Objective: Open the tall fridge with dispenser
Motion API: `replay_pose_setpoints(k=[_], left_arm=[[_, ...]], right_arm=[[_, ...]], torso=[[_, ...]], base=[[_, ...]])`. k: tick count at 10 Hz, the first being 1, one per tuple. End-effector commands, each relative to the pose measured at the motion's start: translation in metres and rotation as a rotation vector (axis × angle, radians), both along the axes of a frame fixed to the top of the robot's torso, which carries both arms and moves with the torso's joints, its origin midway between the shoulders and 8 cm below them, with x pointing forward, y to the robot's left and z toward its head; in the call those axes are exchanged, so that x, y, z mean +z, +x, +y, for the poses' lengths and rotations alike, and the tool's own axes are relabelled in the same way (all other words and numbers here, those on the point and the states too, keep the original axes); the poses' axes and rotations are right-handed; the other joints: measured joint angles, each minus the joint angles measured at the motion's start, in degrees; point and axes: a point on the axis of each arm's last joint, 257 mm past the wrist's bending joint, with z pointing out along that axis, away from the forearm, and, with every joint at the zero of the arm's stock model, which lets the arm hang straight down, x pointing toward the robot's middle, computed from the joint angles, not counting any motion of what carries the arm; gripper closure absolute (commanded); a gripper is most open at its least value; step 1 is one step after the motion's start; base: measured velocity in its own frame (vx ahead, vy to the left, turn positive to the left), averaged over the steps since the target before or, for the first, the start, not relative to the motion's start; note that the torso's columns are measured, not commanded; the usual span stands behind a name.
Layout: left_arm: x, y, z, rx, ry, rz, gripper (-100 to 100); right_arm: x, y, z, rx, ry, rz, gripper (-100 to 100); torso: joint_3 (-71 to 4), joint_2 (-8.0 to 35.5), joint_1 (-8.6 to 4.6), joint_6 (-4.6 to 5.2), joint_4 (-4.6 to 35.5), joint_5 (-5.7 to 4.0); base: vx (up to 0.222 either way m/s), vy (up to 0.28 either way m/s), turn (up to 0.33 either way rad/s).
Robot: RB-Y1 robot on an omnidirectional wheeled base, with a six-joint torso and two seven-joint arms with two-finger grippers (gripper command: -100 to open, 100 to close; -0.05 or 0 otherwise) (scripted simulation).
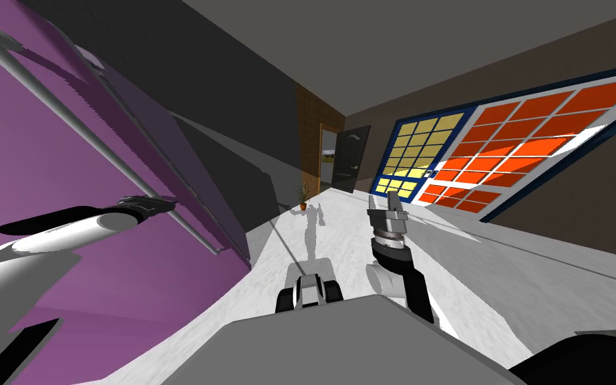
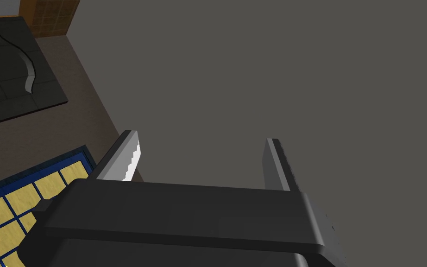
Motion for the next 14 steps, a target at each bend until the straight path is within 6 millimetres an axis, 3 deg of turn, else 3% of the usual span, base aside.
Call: replay_pose_setpoints(k=[1,2,3,5,6,7,12,14], left_arm=[[0.006,-0.001,0.001,-0.005,0.02,-0.001,100],[0.007,0.008,-0.012,-0.035,0.02,-0.001,100],[0.007,0.008,-0.012,-0.035,0.02,-0.001,100],[0.007,0.024,-0.039,-0.097,0.021,0.0,100],[0.007,0.024,-0.039,-0.097,0.021,0.0,100],[0.007,0.031,-0.053,-0.128,0.021,0.0,100],[0.007,0.039,-0.067,-0.16,0.02,0.0,100],[0.007,0.052,-0.097,-0.224,0.02,0.002,100]], right_arm=[[0.0,0.0,0.0,0.0,0.0,0.0,0],[0.0,0.0,0.0,0.0,0.0,0.0,0],[0.0,0.0,0.0,0.0,0.0,0.0,0],[0.0,0.0,0.0,0.0,0.0,0.0,0],[0.0,0.0,0.0,0.0,0.0,0.0,0],[0.0,0.0,0.0,0.0,0.0,0.0,0],[0.0,0.0,0.0,0.0,0.0,0.0,0],[0.0,0.0,0.0,0.0,0.0,0.0,0]], torso=[[-0.11,-0.16,0.08,-0.06,0.02,-0.01],[-0.05,-0.06,0.07,0.01,0.0,-0.01],[0.2,0.44,0.12,0.26,0.02,0.0],[0.52,0.89,-0.06,0.17,0.07,0.12],[0.6,0.96,-0.07,0.25,0.06,0.14],[0.38,0.54,-0.06,0.01,0.07,0.11],[0.28,0.47,0.08,0.1,0.1,0.06],[0.36,0.63,0.06,0.15,0.11,0.05]], base=[[0.022,-0.008,0.024],[-0.089,0.057,-0.003],[-0.155,0.066,-0.061],[-0.323,0.067,-0.066],[-0.326,0.05,-0.079],[-0.312,0.042,-0.039],[-0.122,0.037,-0.024],[-0.244,0.072,-0.036]])
